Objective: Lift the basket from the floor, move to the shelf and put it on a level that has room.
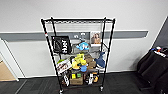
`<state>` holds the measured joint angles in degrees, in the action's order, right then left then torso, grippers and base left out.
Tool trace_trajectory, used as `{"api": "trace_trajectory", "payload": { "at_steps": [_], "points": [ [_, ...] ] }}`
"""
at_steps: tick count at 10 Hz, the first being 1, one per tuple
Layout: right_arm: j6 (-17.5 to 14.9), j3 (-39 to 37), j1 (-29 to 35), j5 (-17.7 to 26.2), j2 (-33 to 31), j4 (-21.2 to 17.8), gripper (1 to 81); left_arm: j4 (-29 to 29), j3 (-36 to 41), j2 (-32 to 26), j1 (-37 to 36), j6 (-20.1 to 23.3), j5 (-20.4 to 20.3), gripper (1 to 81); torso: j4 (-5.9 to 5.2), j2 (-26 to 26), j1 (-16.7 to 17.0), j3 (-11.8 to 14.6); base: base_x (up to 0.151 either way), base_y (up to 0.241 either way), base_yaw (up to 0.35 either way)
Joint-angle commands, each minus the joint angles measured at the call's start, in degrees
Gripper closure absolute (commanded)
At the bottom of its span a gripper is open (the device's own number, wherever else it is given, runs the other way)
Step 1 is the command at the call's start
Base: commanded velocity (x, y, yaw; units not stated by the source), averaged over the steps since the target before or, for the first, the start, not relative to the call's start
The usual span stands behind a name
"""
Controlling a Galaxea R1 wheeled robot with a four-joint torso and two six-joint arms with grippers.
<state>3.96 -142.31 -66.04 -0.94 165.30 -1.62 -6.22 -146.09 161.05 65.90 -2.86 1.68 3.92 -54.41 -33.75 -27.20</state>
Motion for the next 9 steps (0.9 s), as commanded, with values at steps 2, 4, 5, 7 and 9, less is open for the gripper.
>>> {"api": "trace_trajectory", "payload": {
  "at_steps": [2, 4, 5, 7, 9],
  "points": [
    [0.08, 0.64, 6.39, 3.22, -0.56, -0.84, 1.0, -1.17, -0.34, -1.78, -6.08, 0.05, 2.8, 1.0, 0.0, -7.63, -4.9, -5.3, 0.0, 0.0, 0.0],
    [0.08, 0.38, 6.83, 3.31, -0.74, -0.84, 1.0, -1.35, -0.34, -2.22, -6.88, 0.05, 4.12, 1.0, 0.0, -10.43, -6.63, -6.47, 0.0, 0.0, 0.0],
    [0.08, 0.29, 7.01, 3.31, -0.74, -1.02, 1.0, -1.43, -0.34, -2.31, -7.23, 0.05, 4.29, 1.0, 0.0, -11.98, -7.61, -7.91, 0.0, 0.0, 0.0],
    [0.08, 0.38, 7.8, 3.48, -0.74, -1.72, 1.0, -1.43, -0.34, -2.22, -7.85, 0.05, 4.29, 1.0, 0.0, -15.83, -10.04, -11.47, 0.0, 0.0, 0.0],
    [0.08, 0.64, 8.77, 4.45, -0.74, -1.89, 1.0, -1.34, -0.34, -2.3, -8.63, 0.05, 4.38, 1.0, 0.0, -19.78, -12.57, -15.14, 0.0, 0.0, 0.0]
  ]
}}
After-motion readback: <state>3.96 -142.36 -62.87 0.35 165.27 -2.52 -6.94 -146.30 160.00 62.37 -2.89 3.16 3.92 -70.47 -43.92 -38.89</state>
